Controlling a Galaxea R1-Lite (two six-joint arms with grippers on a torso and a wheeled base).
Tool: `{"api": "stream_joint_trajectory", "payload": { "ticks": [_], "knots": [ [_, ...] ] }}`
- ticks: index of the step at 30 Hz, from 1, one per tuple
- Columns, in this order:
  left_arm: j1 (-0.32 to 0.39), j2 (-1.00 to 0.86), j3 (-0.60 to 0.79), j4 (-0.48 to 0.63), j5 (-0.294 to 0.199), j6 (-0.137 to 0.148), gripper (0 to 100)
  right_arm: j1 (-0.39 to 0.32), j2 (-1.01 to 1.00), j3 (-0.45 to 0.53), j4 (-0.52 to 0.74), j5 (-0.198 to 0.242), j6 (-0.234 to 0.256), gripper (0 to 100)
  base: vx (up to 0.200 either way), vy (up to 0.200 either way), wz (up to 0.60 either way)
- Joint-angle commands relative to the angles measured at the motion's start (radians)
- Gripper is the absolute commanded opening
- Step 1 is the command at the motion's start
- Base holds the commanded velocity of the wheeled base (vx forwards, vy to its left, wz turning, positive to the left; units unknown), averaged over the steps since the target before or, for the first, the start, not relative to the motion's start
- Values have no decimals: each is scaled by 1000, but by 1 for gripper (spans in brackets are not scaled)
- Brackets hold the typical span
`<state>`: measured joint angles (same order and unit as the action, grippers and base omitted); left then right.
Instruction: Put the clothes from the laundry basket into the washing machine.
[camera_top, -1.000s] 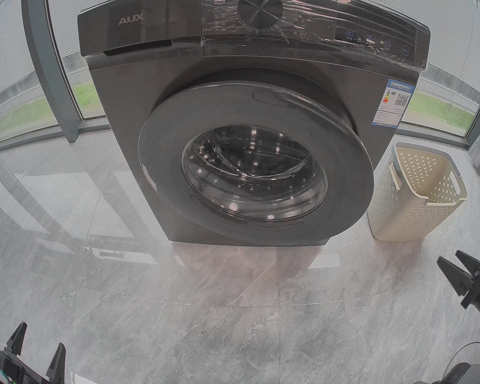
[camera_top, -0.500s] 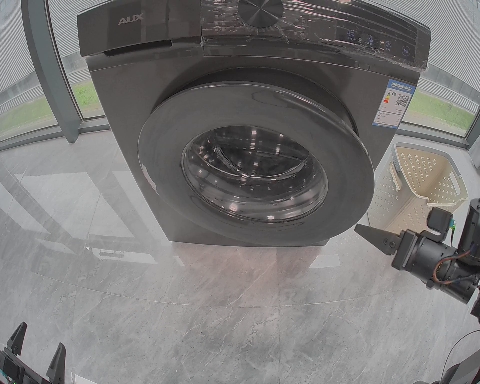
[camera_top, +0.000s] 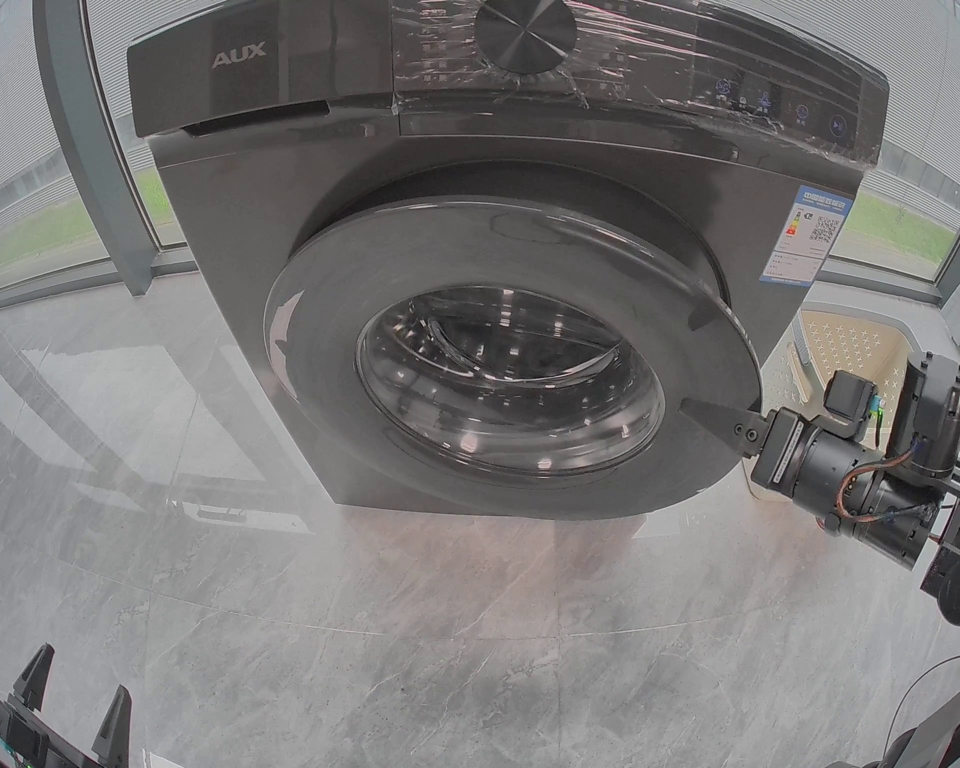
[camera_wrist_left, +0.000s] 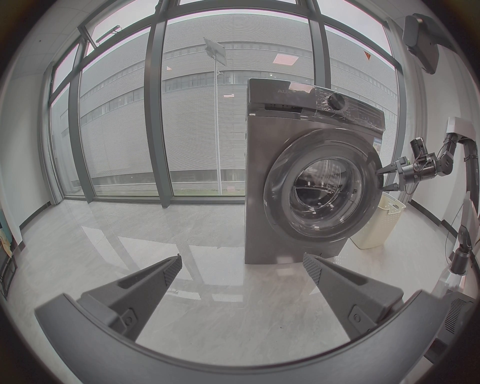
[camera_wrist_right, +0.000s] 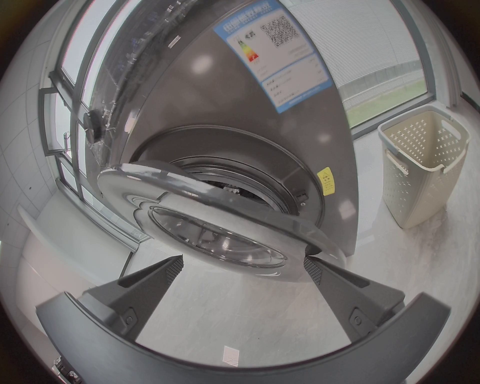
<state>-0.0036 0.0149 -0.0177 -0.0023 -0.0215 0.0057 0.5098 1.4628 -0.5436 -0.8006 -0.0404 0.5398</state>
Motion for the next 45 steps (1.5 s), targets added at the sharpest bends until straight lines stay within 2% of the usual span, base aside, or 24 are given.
{"api": "stream_joint_trajectory", "payload": {
  "ticks": [1,14,23,37,42,45],
  "knots": [
    [1,-9,18,-1,0,0,100,-22,8,-19,-3,-1,-1,100,0,0,0],
    [1,-9,18,-1,0,0,100,-11,-2,-7,-3,2,0,100,0,0,0],
    [1,-9,18,1,0,2,100,-20,-5,-22,-5,4,-1,100,200,0,0],
    [1,-9,16,1,-2,2,100,-24,-4,-52,-5,1,-1,100,0,0,0],
    [1,-9,18,-1,-2,2,100,-10,-15,-29,-5,-3,-3,100,0,0,0],
    [1,-9,18,-1,-2,2,100,38,-79,60,-2,4,-34,100,0,0,0]
  ]
}}
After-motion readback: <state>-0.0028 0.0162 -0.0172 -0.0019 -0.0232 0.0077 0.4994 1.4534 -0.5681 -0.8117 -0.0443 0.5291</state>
